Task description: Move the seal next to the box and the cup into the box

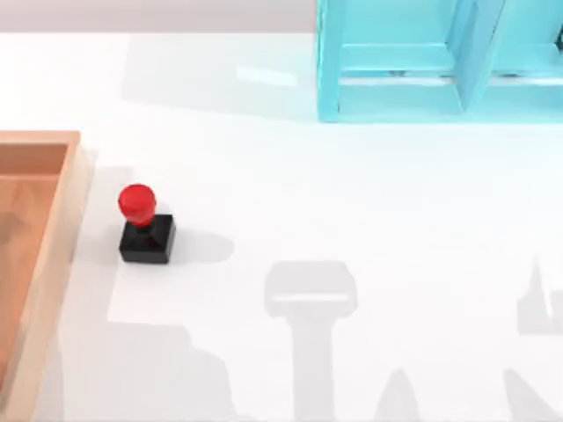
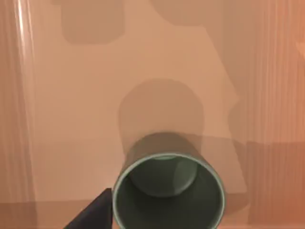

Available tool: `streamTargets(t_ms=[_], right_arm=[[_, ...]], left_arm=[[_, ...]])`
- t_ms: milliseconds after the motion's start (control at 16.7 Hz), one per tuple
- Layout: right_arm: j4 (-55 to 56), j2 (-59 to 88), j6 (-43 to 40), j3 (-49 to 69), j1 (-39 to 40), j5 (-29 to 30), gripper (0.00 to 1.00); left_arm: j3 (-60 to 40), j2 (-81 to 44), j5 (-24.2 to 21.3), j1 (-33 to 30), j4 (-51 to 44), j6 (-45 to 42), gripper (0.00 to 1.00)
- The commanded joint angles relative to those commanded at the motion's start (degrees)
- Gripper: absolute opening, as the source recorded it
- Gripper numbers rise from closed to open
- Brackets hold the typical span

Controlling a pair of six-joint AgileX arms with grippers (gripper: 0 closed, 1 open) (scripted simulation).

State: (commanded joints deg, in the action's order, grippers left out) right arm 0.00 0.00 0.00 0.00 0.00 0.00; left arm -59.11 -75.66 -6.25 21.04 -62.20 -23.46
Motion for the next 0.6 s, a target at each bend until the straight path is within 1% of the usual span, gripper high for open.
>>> streamTargets(t_ms=[180, 300, 480, 600], right_arm=[[0.0, 0.0, 0.0, 0.0, 0.0, 0.0, 1.0], [0.0, 0.0, 0.0, 0.0, 0.0, 0.0, 1.0], [0.0, 0.0, 0.0, 0.0, 0.0, 0.0, 1.0], [0.0, 0.0, 0.0, 0.0, 0.0, 0.0, 1.0]], left_arm=[[-7.6, 1.3, 0.0, 0.2, -6.7, 0.6, 1.0], [-10.0, 0.3, 0.7, 0.0, -10.5, 1.3, 1.0], [-9.3, -2.9, 2.3, -0.8, -14.1, 2.1, 1.0], [-8.1, -4.0, 2.8, -1.1, -14.8, 2.2, 1.0]])
